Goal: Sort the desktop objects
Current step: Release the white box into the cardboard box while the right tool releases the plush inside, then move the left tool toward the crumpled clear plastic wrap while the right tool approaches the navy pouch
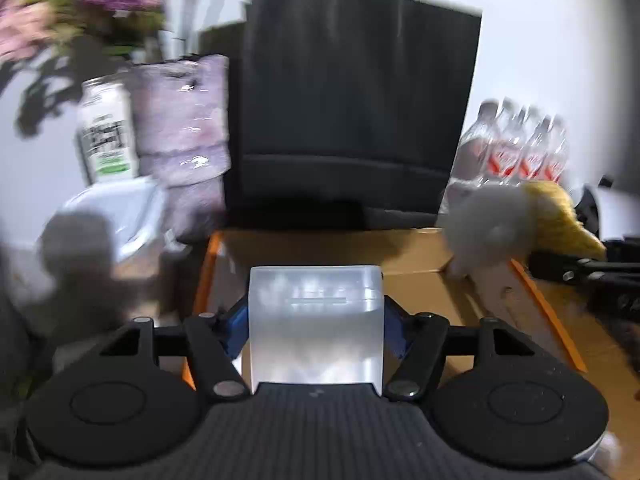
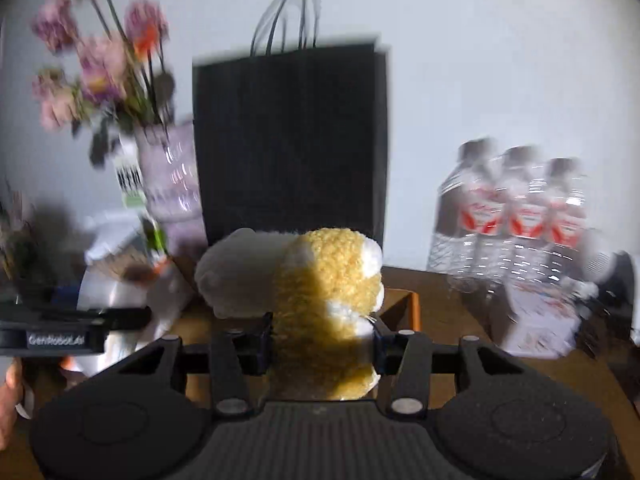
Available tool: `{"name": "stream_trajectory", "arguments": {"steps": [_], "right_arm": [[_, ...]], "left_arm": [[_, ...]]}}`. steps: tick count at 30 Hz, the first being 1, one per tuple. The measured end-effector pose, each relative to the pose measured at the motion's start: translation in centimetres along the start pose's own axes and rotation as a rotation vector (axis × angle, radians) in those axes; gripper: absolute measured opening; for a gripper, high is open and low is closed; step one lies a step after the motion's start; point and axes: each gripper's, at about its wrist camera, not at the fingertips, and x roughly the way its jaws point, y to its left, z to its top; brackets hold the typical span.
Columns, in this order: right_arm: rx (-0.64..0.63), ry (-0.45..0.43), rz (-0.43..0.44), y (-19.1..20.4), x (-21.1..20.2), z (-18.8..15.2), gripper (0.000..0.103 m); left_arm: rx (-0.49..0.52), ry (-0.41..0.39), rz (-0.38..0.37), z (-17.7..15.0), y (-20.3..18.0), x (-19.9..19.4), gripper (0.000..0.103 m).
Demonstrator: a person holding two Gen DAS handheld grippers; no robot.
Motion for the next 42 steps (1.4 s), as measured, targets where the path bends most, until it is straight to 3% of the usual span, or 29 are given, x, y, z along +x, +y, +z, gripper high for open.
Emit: {"name": "stream_trajectory", "arguments": {"steps": [7,12,15,18,23,27,30,34,38,42], "right_arm": [[-0.030,0.240,-0.045,-0.2,10.3,-0.7,0.045],[0.000,0.260,-0.057,-0.6,11.9,-1.2,0.047],[0.004,0.249,-0.069,-0.5,12.0,-1.0,0.051],[0.017,0.199,-0.085,-0.7,10.5,-0.2,0.053],[0.055,0.076,-0.089,-0.4,4.8,1.1,0.074],[0.069,-0.018,-0.074,0.7,-0.8,0.3,0.079],[0.089,-0.069,-0.014,1.7,-5.3,-2.1,0.089],[0.103,-0.094,0.049,3.1,-10.4,-6.9,0.089],[0.063,-0.110,0.080,5.3,-15.1,-12.1,0.090],[0.045,-0.095,0.070,6.5,-17.8,-17.7,0.090]], "left_arm": [[-0.010,0.190,0.064,2.0,1.5,10.7,0.067],[0.013,0.243,0.116,1.5,1.7,13.2,0.068],[0.026,0.231,0.085,1.5,1.7,12.7,0.076],[0.010,0.183,0.060,2.1,1.7,10.8,0.084],[0.028,0.135,0.059,3.2,1.0,5.8,0.089],[0.016,0.053,0.051,2.6,0.7,-0.1,0.097],[0.007,-0.009,0.052,0.7,0.3,-5.5,0.101],[-0.006,-0.085,-0.023,-3.9,-0.2,-12.1,0.103],[0.010,-0.126,-0.038,-9.2,-1.1,-16.4,0.103],[0.059,-0.176,0.004,-14.2,-2.0,-19.4,0.103]]}}
